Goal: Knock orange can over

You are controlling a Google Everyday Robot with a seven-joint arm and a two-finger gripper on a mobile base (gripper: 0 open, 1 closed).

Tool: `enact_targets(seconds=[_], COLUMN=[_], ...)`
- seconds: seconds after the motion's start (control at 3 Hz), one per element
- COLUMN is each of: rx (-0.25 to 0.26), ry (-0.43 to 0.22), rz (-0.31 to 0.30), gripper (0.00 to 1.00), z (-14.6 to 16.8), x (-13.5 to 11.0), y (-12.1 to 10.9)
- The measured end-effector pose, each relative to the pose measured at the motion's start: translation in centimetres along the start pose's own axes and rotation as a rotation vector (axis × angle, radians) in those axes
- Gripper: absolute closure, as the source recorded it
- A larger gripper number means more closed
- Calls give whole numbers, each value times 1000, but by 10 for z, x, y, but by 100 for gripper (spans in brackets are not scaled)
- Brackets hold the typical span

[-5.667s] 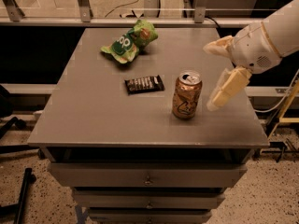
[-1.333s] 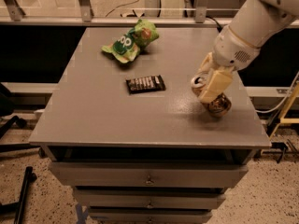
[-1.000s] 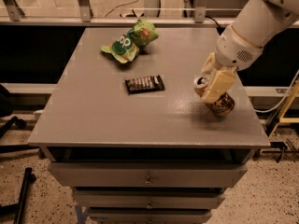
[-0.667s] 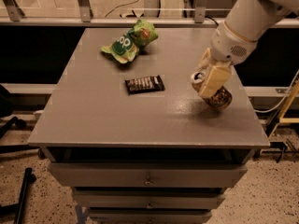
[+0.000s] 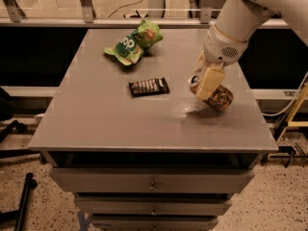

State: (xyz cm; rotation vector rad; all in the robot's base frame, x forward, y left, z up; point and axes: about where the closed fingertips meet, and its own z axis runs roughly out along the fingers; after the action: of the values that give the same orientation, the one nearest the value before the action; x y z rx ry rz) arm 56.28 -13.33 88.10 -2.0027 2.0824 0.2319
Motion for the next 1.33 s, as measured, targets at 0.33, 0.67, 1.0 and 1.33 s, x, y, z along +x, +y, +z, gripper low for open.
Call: enact_targets(seconds=[0.33, 0.67, 1.0, 1.33], rx=[-29, -63, -63, -62], ry=[-15, -44, -50, -51], rz=[-3, -4, -4, -5], gripper=[100, 100, 79, 56], z=[19, 39, 43, 44], x=[-8, -16, -19, -19], y=[-2, -1, -3, -4])
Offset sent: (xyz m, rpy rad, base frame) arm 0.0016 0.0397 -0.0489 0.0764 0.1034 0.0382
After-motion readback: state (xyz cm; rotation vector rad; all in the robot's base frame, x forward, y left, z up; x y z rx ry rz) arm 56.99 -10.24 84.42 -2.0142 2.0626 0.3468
